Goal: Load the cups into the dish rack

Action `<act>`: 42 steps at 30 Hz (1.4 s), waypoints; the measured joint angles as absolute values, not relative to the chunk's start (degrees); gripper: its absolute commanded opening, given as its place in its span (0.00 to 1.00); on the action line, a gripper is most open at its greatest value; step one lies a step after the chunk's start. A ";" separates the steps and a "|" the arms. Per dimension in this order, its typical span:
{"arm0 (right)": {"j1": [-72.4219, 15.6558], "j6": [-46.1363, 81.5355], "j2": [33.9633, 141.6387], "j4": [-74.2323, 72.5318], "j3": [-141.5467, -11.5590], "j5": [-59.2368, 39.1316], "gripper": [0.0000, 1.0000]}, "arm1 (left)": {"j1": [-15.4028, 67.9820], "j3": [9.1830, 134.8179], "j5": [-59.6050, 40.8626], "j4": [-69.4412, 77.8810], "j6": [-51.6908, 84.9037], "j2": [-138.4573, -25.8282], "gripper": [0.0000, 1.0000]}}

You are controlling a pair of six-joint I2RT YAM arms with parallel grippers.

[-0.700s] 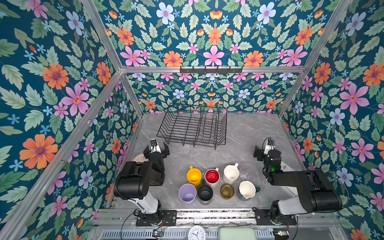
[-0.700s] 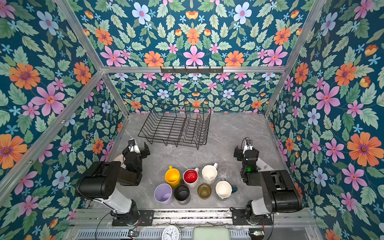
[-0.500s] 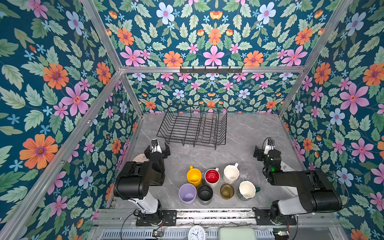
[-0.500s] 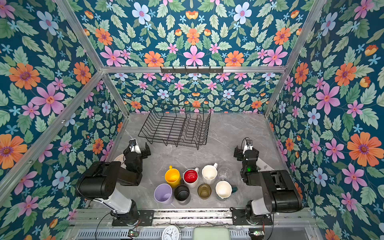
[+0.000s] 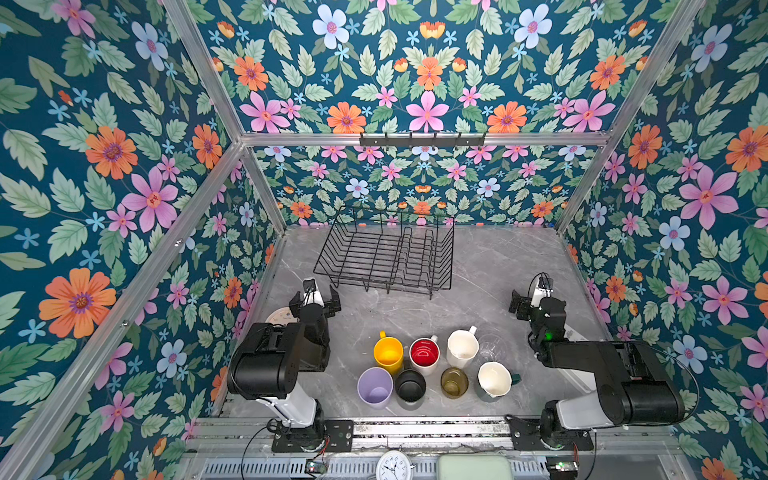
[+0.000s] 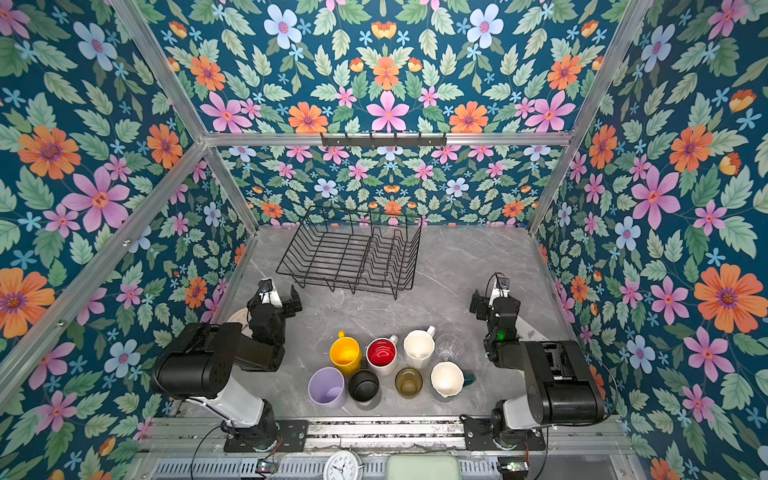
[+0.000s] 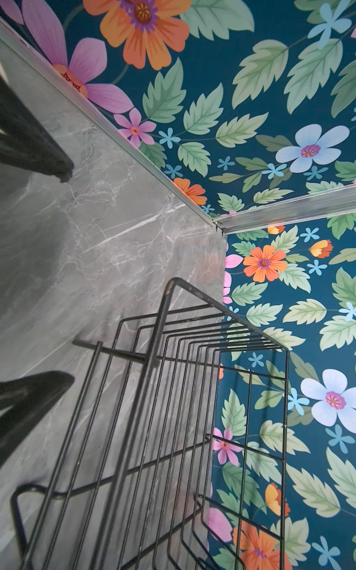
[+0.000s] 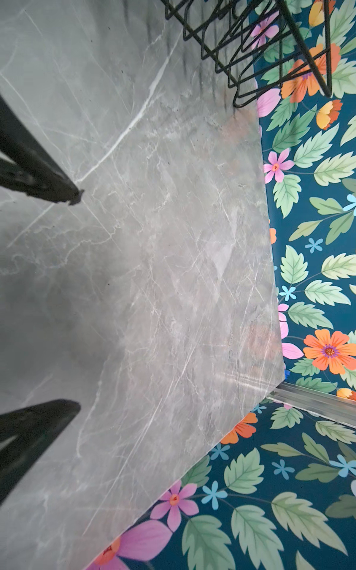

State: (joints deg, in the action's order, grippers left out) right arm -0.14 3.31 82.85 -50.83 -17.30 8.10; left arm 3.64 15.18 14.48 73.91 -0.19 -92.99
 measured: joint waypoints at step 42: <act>-0.47 25.45 65.67 11.27 -50.50 -8.69 0.85 | 3.75 39.42 11.49 24.29 12.43 -61.69 1.00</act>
State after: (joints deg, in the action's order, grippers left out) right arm -0.47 25.45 65.67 11.27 -50.50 -8.69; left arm 3.75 39.42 11.49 24.29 12.43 -61.69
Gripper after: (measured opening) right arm 0.861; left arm 0.998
